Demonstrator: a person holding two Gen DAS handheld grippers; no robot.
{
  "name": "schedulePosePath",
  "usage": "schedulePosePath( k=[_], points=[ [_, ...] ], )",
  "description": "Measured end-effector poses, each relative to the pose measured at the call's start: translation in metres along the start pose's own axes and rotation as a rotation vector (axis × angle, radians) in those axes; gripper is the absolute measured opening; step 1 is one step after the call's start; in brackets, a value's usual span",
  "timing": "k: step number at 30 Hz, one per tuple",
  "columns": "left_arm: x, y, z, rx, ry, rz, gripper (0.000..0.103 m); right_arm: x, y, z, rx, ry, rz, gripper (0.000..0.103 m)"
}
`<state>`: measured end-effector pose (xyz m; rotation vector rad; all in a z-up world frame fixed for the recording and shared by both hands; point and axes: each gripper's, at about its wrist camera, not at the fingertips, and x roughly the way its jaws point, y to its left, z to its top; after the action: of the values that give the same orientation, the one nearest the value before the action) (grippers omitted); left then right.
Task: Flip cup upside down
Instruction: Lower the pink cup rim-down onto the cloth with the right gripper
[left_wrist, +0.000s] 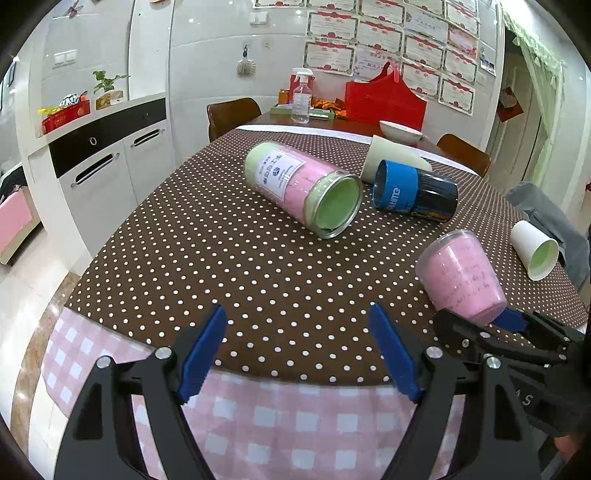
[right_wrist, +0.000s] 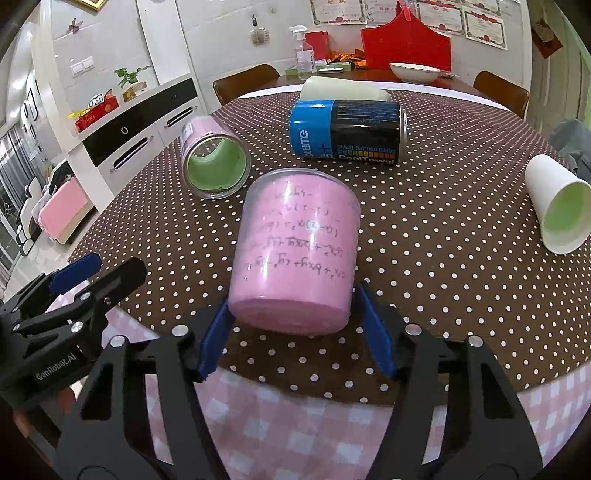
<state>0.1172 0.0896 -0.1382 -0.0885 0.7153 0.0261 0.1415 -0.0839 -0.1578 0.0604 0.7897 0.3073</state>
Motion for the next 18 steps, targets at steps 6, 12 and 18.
schedulePosePath(
  k=[6, 12, 18],
  points=[
    [-0.003, -0.001, -0.001, 0.000, -0.005, 0.000, 0.078, -0.004, 0.000, -0.001, 0.001, -0.009, -0.002, 0.063],
    [-0.006, -0.001, -0.002, 0.002, -0.009, -0.007, 0.078, -0.012, -0.001, -0.001, -0.001, -0.030, -0.004, 0.060],
    [-0.010, -0.005, -0.002, 0.013, -0.014, -0.016, 0.078, -0.016, -0.002, -0.001, -0.006, -0.039, -0.010, 0.060]
  ],
)
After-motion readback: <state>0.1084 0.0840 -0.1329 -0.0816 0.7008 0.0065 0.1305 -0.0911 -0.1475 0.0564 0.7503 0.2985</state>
